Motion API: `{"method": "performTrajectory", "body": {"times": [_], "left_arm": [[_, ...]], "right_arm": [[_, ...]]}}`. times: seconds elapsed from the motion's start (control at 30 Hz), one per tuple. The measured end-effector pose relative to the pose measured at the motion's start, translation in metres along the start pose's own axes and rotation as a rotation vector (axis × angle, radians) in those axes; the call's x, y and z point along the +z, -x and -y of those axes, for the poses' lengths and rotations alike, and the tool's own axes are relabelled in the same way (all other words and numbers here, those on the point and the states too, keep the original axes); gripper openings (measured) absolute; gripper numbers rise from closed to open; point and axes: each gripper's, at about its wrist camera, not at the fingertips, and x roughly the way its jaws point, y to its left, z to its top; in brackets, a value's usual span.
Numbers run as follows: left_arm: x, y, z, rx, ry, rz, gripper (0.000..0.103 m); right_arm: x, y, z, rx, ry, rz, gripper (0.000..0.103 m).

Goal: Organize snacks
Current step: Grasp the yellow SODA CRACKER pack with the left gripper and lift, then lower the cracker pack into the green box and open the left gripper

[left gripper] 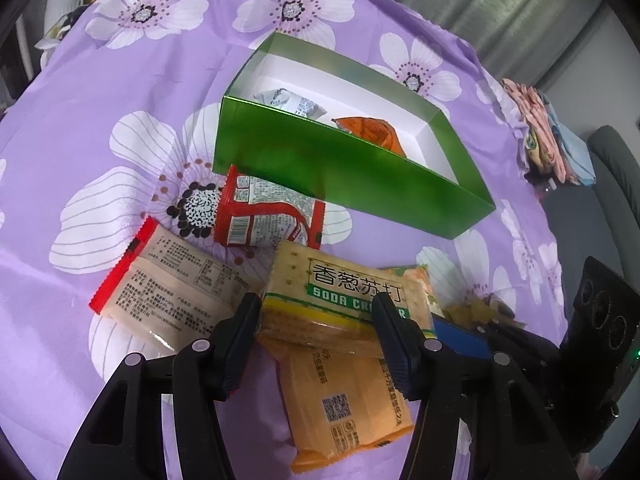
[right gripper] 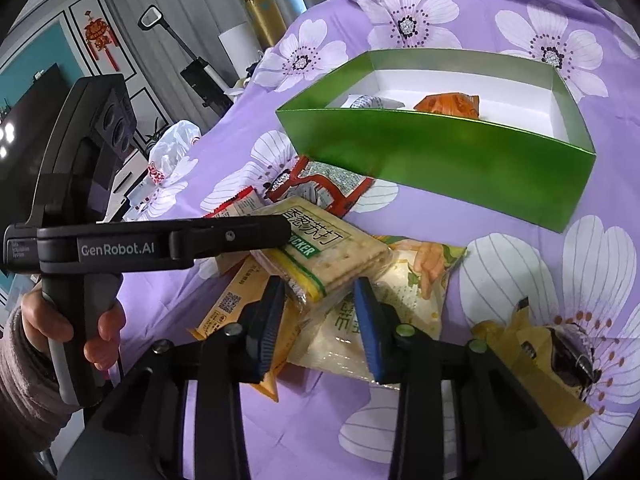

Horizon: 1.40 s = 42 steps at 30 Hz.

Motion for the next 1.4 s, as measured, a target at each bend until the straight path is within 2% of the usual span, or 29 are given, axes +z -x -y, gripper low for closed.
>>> {"method": "performTrajectory", "body": {"times": [0.3, 0.67, 0.9, 1.07, 1.1, 1.13, 1.17, 1.23, 1.3, 1.4], "left_arm": [[0.006, 0.025, 0.018, -0.007, -0.034, 0.055, 0.058], [0.051, 0.029, 0.044, -0.040, -0.065, 0.122, 0.058], [0.087, 0.007, 0.055, -0.063, -0.072, 0.123, 0.058], [0.105, -0.024, 0.059, -0.057, -0.069, 0.079, 0.058], [0.106, -0.030, 0.059, -0.077, -0.067, 0.064, 0.058], [0.108, -0.039, 0.061, -0.082, -0.058, 0.052, 0.048], [0.110, -0.044, 0.062, -0.065, -0.064, 0.047, 0.048], [0.116, -0.053, 0.058, -0.059, -0.029, 0.058, 0.048], [0.118, -0.059, 0.051, -0.045, 0.011, 0.045, 0.048], [0.113, -0.059, 0.042, -0.015, 0.014, 0.035, 0.050]], "right_arm": [[0.010, 0.025, -0.008, -0.006, 0.021, 0.065, 0.037], [0.048, 0.050, 0.006, -0.050, 0.040, 0.170, 0.037], [0.076, 0.050, 0.030, -0.079, 0.032, 0.207, 0.037], [0.091, 0.039, 0.053, -0.086, 0.010, 0.200, 0.038], [0.094, 0.037, 0.056, -0.059, 0.009, 0.201, 0.037], [0.097, 0.031, 0.058, -0.039, 0.010, 0.188, 0.037], [0.099, 0.026, 0.059, -0.064, 0.022, 0.175, 0.032], [0.102, 0.016, 0.062, -0.123, 0.029, 0.159, 0.035], [0.102, 0.016, 0.069, -0.085, -0.011, 0.167, 0.035], [0.097, 0.021, 0.071, -0.096, -0.006, 0.175, 0.035]]}}
